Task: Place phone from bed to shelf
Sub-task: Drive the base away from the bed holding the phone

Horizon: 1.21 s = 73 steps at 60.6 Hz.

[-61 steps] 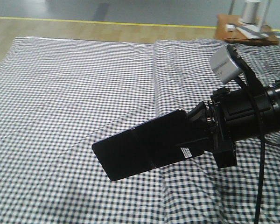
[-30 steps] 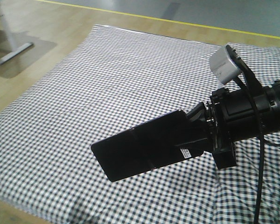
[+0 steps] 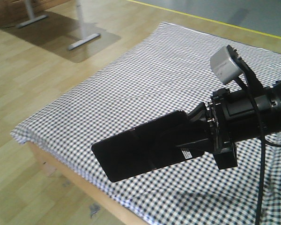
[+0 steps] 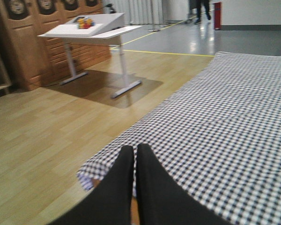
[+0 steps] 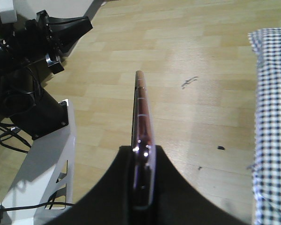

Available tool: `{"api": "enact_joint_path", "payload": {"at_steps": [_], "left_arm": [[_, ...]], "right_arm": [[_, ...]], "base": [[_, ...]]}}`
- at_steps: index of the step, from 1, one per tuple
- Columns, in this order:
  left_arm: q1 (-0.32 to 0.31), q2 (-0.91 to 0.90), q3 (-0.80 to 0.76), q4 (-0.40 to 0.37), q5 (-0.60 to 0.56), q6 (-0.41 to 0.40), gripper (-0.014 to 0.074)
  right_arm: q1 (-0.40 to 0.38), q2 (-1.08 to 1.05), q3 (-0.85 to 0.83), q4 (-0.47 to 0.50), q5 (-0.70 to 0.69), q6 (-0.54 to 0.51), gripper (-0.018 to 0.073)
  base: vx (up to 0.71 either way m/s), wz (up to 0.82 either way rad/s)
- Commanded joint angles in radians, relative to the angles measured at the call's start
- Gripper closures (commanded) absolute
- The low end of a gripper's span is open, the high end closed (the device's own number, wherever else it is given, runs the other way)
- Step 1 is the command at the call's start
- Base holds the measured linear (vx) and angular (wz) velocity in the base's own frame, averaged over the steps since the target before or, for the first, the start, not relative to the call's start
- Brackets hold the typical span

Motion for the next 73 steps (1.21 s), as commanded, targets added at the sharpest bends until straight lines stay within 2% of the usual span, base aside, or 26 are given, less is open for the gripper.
{"api": "enact_joint_path", "payload": {"at_steps": [1, 73], "left_arm": [[0.0, -0.012, -0.023, -0.009, -0.072, -0.006, 0.0595], [0.0, -0.012, -0.023, -0.009, -0.072, -0.006, 0.0595]], "right_arm": [[-0.003, -0.032, -0.026, 0.086, 0.074, 0.0, 0.0562], [-0.003, -0.032, -0.026, 0.086, 0.074, 0.0, 0.0562]], "base": [[-0.13, 0.51], [-0.12, 0.65]]}}
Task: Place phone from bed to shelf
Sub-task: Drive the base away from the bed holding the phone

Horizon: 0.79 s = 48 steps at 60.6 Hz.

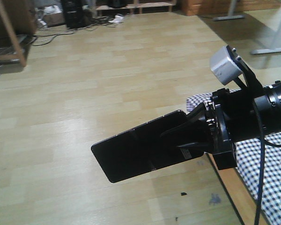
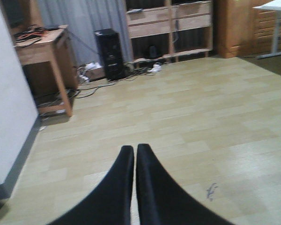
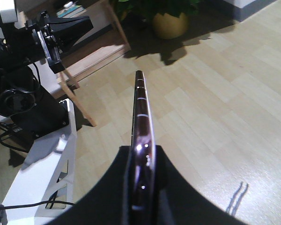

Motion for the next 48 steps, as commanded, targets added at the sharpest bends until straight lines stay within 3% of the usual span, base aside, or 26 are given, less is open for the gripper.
{"api": "enact_joint_path", "payload": {"at_steps": [1, 48], "left_arm": [[0.0, -0.012, -0.023, -0.009, -0.072, -0.006, 0.0595], [0.0, -0.012, -0.023, -0.009, -0.072, -0.006, 0.0595]], "right_arm": [[-0.003, -0.032, -0.026, 0.086, 0.074, 0.0, 0.0562], [-0.003, -0.033, -0.026, 0.086, 0.074, -0.001, 0.0562]], "base": [[-0.07, 0.48], [0.03, 0.14]]}}
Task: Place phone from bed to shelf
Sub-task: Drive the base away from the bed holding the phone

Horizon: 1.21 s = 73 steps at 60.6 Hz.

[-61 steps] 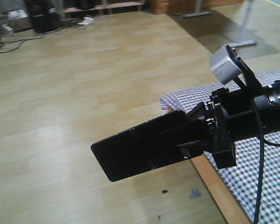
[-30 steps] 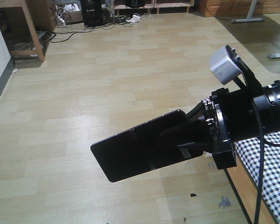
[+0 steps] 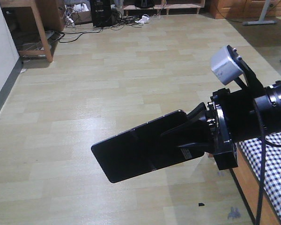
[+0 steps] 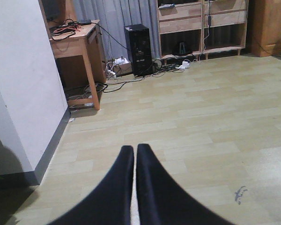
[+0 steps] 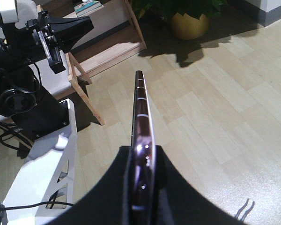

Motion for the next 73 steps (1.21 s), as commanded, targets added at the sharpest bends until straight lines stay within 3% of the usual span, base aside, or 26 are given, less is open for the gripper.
{"api": "enact_joint_path", "payload": {"at_steps": [1, 73], "left_arm": [[0.0, -0.012, -0.023, -0.009, -0.072, -0.006, 0.0595], [0.0, -0.012, -0.023, -0.009, -0.072, -0.006, 0.0595]], "right_arm": [[-0.003, -0.033, -0.026, 0.086, 0.073, -0.001, 0.0562], [-0.003, -0.035, -0.026, 0.087, 0.073, -0.002, 0.0562]], "base": [[0.13, 0.06], [0.29, -0.01]]}}
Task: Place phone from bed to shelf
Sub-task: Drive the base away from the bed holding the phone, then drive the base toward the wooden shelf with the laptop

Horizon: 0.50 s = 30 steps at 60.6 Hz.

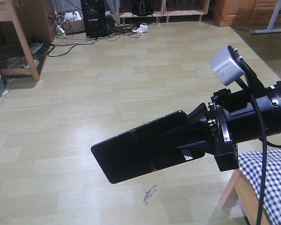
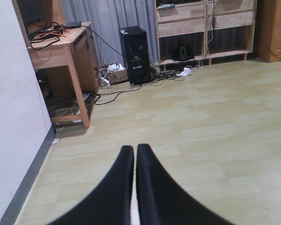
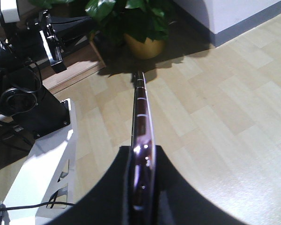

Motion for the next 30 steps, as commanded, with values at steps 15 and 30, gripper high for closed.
{"api": "enact_joint_path", "payload": {"at_steps": [15, 30], "left_arm": [[0.0, -0.012, -0.023, -0.009, -0.072, -0.006, 0.0595], [0.0, -0.012, -0.023, -0.009, -0.072, -0.006, 0.0595]], "right_arm": [[-0.003, -0.029, -0.028, 0.088, 0.071, -0.002, 0.0562], [-0.003, -0.029, -0.028, 0.088, 0.071, -0.002, 0.0562]], "base": [[0.38, -0.01], [0.4, 0.01]]}}
